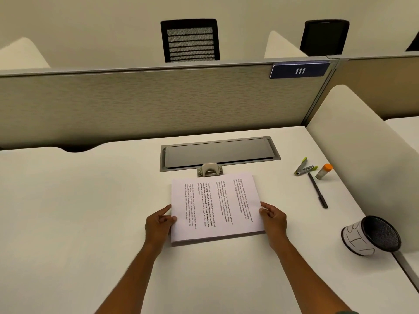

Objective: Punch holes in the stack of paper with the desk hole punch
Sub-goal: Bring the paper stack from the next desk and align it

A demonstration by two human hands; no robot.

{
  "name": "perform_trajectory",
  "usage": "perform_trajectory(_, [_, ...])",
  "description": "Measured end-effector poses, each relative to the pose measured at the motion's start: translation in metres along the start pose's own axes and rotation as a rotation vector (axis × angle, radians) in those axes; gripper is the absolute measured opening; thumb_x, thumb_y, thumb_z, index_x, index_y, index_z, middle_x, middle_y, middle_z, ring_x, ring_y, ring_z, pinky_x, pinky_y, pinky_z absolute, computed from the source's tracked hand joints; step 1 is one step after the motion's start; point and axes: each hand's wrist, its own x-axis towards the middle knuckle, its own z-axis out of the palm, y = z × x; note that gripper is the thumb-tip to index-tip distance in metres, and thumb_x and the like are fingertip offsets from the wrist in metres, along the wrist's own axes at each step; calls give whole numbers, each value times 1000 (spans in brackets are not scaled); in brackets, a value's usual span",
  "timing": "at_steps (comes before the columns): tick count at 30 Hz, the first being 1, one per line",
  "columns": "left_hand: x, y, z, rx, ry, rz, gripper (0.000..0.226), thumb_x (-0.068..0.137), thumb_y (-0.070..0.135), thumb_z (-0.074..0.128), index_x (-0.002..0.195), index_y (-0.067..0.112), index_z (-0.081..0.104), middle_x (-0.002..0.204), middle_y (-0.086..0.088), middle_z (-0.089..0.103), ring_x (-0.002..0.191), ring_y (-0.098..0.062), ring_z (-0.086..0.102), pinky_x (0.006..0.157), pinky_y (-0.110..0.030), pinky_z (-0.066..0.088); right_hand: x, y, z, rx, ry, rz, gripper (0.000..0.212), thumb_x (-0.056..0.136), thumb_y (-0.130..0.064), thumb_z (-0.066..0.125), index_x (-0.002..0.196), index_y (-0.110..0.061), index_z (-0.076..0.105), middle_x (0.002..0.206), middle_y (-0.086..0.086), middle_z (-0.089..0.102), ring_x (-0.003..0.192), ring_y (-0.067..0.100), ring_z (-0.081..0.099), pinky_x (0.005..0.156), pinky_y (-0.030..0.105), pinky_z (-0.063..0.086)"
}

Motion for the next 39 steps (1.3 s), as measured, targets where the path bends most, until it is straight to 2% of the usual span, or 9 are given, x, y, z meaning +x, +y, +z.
perform_trajectory(6, [6, -1, 2, -5, -2, -11, 51, 87, 1, 68, 136, 8, 55, 99, -17, 73, 96, -35, 69, 93, -52, 54, 4, -2, 0, -11, 11, 9, 28, 92, -10, 61, 119, -10, 68, 120, 9, 68, 100, 21, 62, 88, 30, 50])
perform_trajectory(13, [12, -2, 3, 5, -16, -2, 51, 87, 1, 67, 137, 7, 54, 103, -17, 73, 96, -36, 69, 92, -54, 54, 6, -6, 2, -36, 8, 0, 29, 92, -9, 60, 120, -8, 67, 121, 10, 67, 107, 25, 62, 96, 36, 51])
perform_trajectory(21, [19, -1, 5, 11, -20, -2, 51, 88, 1, 67, 137, 8, 54, 100, -15, 74, 94, -34, 69, 91, -51, 56, 9, -8, 5, -48, 15, -4, 29, 92, -9, 60, 120, -7, 67, 121, 10, 67, 101, 20, 61, 92, 30, 48])
perform_trajectory(24, [20, -1, 5, 8, -22, -2, 51, 88, 1, 67, 136, 9, 54, 97, -14, 74, 92, -32, 70, 89, -49, 57, 10, -6, 4, -58, 15, -8, 29, 92, -9, 61, 120, -7, 67, 122, 9, 68, 106, 23, 62, 95, 31, 49])
perform_trajectory(30, [20, -3, 4, -7, -24, -9, 50, 87, 0, 68, 135, 9, 56, 94, -13, 74, 91, -32, 70, 88, -49, 57, 11, -6, 5, -63, 15, -1, 28, 92, -10, 62, 119, -9, 68, 120, 7, 68, 97, 16, 60, 87, 25, 46])
perform_trajectory(33, [19, -4, 1, -16, -46, -16, 50, 87, 1, 68, 134, 9, 56, 95, -12, 75, 91, -32, 71, 83, -46, 59, 11, -5, 4, -61, 17, 8, 29, 91, -10, 62, 119, -9, 68, 120, 7, 68, 97, 15, 60, 87, 24, 45])
perform_trajectory(37, [20, -3, -4, -54, -61, -45, 48, 85, -2, 68, 131, 7, 58, 93, -13, 75, 86, -28, 72, 70, -34, 60, 11, -6, 4, -58, 15, 11, 29, 91, -10, 62, 119, -9, 68, 120, 7, 68, 97, 15, 60, 88, 24, 45])
perform_trajectory(39, [22, -2, -4, -69, -59, -57, 50, 85, -3, 67, 133, 6, 57, 97, -17, 74, 86, -29, 71, 70, -33, 59, 11, -7, 4, -57, 16, 9, 29, 91, -10, 62, 120, -9, 67, 121, 7, 68, 97, 15, 59, 88, 24, 45])
